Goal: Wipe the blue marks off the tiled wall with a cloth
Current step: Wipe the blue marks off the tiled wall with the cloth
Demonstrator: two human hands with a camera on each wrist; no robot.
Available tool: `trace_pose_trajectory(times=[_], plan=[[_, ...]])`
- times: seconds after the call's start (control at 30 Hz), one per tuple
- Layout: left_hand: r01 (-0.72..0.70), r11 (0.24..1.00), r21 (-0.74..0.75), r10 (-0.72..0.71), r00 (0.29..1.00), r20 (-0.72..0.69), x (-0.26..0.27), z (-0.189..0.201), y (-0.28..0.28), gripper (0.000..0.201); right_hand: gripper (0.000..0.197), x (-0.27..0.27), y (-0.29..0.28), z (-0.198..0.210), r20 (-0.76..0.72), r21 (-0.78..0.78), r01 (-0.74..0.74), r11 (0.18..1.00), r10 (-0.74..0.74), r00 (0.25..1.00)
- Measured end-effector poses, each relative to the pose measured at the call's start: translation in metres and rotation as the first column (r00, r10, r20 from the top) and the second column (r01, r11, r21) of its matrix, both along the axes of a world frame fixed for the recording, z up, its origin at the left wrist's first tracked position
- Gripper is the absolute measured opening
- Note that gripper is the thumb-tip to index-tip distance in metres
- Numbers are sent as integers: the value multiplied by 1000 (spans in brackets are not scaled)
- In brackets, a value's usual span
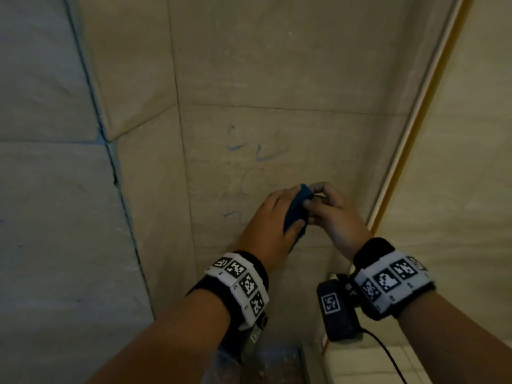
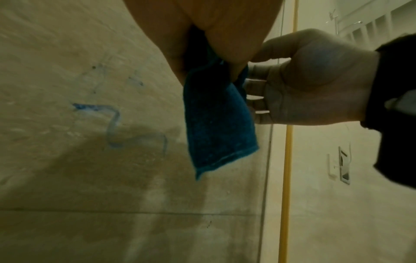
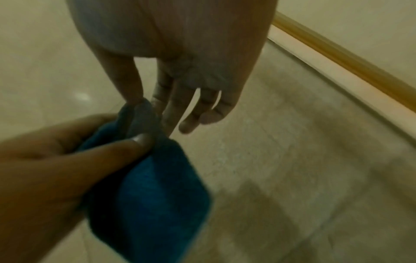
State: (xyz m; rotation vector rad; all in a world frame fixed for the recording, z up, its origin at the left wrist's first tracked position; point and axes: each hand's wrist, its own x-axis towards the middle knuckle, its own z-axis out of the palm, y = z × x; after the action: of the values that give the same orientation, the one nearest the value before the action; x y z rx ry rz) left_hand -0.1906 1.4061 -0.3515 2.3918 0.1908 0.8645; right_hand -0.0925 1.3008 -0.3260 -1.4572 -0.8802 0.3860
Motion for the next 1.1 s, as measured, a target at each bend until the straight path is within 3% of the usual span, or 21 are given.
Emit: trace_pose_trajectory(times=[0.07, 0.13, 0.17, 0.23, 0.3, 0.37, 0.47, 0.7, 0.8, 0.93, 1.1], plan=[[-34, 999, -25, 34, 999, 14, 1, 4, 1, 50, 9, 0, 0, 4, 47, -34, 6, 999, -5, 999], [-94, 995, -20, 95, 995, 39, 3, 8, 2, 45, 9, 3, 1, 8, 252, -53, 112, 992, -95, 963], [-130, 992, -1, 129, 990, 54, 4, 9, 4, 44, 9, 6, 2, 11, 388, -16, 211, 977, -189, 902], [-213, 975, 64, 207, 974, 93, 6, 13, 8, 42, 21, 12, 7, 21, 639, 154, 428, 891, -420, 645], [-284, 950, 128, 266, 953, 146, 10, 16, 13, 42, 41, 23, 12, 35, 757, 324, 513, 795, -543, 363], [-359, 913, 194, 304, 916, 261, 15, 18, 18, 45, 57, 35, 17, 48, 815, 330, 561, 759, -529, 237], [-438, 863, 251, 315, 856, 410, 23, 20, 26, 56, 73, 55, 25, 59, 891, 239, 638, 732, -427, 157], [-509, 793, 335, 298, 803, 515, 27, 40, 35, 64, 73, 88, 42, 54, 934, 225, 692, 686, -355, 48], [-596, 711, 373, 329, 751, 573, 29, 52, 44, 62, 71, 95, 45, 50, 933, 257, 691, 676, -359, 4], [-653, 591, 473, 304, 724, 619, 42, 62, 61, 42, 71, 99, 47, 49, 931, 282, 684, 673, -363, -26], [-681, 450, 578, 327, 728, 602, 53, 38, 71, 55, 72, 105, 49, 46, 923, 319, 668, 672, -382, -57]])
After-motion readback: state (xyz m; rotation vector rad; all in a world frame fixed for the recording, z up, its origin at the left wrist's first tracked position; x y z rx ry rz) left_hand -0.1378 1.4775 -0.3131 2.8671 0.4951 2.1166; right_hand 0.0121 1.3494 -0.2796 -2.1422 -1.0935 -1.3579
